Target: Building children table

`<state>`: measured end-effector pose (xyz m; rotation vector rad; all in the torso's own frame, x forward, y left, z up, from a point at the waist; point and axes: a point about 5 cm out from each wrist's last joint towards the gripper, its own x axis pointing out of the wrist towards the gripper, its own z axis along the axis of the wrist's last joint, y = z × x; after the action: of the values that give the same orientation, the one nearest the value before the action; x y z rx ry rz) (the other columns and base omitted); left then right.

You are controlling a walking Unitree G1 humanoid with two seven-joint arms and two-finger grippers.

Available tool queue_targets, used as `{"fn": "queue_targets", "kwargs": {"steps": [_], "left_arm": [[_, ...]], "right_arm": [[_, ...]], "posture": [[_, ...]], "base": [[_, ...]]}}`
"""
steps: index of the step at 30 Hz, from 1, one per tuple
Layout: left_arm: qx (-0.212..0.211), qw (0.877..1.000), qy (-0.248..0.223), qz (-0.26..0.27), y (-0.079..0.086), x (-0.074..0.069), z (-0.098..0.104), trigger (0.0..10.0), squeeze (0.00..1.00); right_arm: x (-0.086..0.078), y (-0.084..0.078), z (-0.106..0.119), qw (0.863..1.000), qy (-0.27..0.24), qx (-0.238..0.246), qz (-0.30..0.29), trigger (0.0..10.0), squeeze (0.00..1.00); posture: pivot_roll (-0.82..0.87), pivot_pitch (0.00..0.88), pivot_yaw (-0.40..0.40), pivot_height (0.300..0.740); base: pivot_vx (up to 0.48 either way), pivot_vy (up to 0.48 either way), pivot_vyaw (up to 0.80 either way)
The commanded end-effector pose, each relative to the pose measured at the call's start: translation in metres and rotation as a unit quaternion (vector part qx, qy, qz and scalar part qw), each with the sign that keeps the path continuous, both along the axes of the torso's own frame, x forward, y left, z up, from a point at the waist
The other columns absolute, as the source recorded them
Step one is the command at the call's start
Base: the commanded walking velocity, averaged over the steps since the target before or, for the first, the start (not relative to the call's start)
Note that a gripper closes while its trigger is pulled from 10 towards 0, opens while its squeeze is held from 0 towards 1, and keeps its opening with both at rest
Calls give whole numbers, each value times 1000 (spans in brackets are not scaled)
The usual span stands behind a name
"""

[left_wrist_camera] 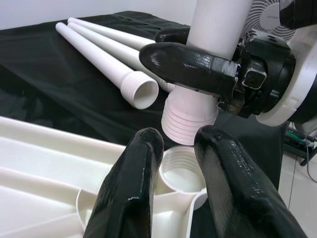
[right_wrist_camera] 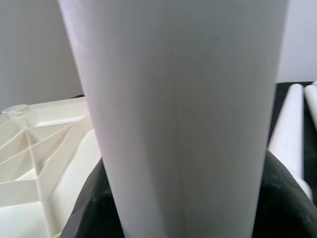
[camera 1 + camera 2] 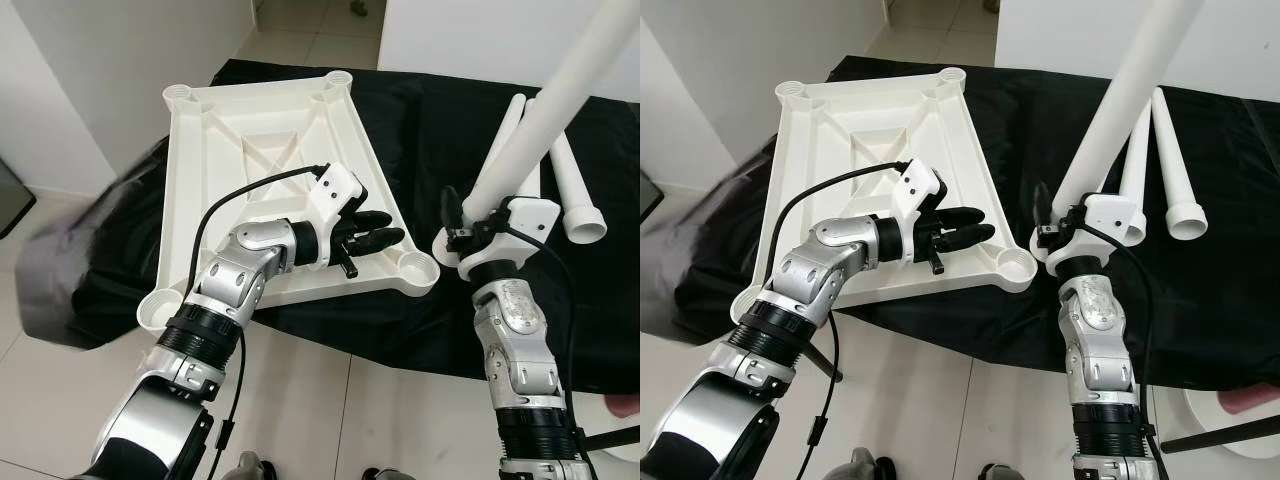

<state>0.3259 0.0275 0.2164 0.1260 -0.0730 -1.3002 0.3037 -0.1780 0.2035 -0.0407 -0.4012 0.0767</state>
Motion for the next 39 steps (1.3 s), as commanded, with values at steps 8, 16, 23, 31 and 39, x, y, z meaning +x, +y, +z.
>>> {"fn": "queue_targets", "kwargs": {"steps": [8, 16, 23, 31, 39], "left_arm": [[-38, 990, 19, 137, 26, 5, -13, 10000, 0], [-39, 983, 29, 178, 37, 6, -17, 10000, 0], [-20, 991, 18, 131, 33, -16, -21, 10000, 0], [10, 998, 9, 58, 18, -45, -32, 10000, 0], [26, 999, -1, 36, 4, -51, -32, 10000, 0]], "right_arm": [[6, 19, -6, 998, 24, -11, 54, 10000, 0], [2, 25, -12, 997, 36, -7, 72, 10000, 0], [-3, 24, -25, 996, 56, 0, 63, 10000, 0], [0, 17, -32, 997, 66, 6, 49, 10000, 0], [2, 19, -41, 994, 83, 34, 55, 10000, 0]], "posture": [[47, 113, 3, 740], [59, 112, -17, 740], [55, 111, -22, 740], [56, 115, -22, 740], [55, 119, -14, 740]], "base": [[0, 0, 0], [0, 0, 0], [0, 0, 0], [0, 0, 0], [0, 0, 0]]}}
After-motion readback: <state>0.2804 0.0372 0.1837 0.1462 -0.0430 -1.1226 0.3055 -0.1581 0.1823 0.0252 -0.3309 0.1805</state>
